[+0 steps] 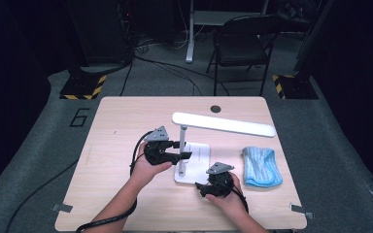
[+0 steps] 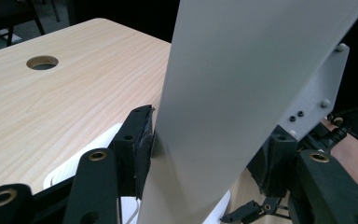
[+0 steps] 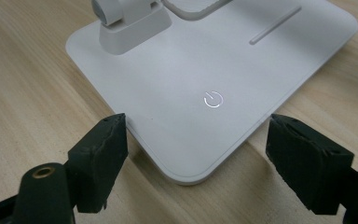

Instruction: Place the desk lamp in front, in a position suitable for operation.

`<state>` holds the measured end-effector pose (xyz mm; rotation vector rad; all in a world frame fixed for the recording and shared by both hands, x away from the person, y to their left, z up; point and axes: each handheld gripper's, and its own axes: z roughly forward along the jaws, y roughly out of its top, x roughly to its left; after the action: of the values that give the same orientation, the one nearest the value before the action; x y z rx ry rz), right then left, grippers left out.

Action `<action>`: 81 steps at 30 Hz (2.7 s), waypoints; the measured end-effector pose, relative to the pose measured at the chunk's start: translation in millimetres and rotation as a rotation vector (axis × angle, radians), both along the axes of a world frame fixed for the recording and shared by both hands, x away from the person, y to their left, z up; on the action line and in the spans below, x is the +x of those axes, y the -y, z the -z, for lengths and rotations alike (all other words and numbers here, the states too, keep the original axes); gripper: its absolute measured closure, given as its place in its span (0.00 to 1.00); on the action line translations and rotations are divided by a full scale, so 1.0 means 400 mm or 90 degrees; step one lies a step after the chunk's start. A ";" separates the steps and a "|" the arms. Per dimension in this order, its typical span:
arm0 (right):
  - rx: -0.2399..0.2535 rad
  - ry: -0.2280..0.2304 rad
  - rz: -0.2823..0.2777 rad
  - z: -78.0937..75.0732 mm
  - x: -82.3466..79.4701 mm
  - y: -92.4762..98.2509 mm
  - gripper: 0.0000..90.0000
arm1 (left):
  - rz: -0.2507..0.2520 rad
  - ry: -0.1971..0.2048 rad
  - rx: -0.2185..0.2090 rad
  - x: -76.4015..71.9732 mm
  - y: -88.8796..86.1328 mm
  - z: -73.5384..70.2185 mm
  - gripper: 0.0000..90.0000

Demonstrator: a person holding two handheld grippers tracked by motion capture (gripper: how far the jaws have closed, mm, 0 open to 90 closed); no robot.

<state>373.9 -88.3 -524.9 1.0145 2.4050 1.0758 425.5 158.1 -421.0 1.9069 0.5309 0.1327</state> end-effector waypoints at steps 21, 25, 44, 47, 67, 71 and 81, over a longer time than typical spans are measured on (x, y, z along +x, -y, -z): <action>0.006 -0.005 -0.013 -0.004 -0.007 -0.003 0.24 | -0.002 0.002 -0.011 -0.046 -0.030 0.007 0.53; 0.019 -0.001 -0.019 -0.011 -0.015 -0.005 0.27 | -0.010 0.014 -0.003 -0.057 -0.032 0.006 0.54; 0.062 0.066 0.064 -0.085 -0.005 0.125 0.35 | -0.008 0.017 0.001 -0.069 -0.038 0.005 0.55; 0.060 0.073 0.108 -0.098 0.004 0.169 0.35 | -0.004 0.017 0.001 -0.068 -0.039 0.006 0.54; 0.067 0.047 0.308 -0.069 0.047 0.407 0.36 | -0.012 0.022 -0.001 -0.073 -0.039 0.010 0.54; 0.069 0.021 0.312 -0.045 0.065 0.415 0.38 | -0.012 0.023 -0.002 -0.073 -0.041 0.011 0.55; 0.038 -0.011 0.327 -0.016 0.084 0.405 0.30 | -0.014 0.014 -0.001 -0.084 -0.046 0.010 0.54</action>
<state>407.4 -250.4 -518.6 1.5510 1.9614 0.9496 391.8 176.7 -424.8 1.8968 0.5374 0.1678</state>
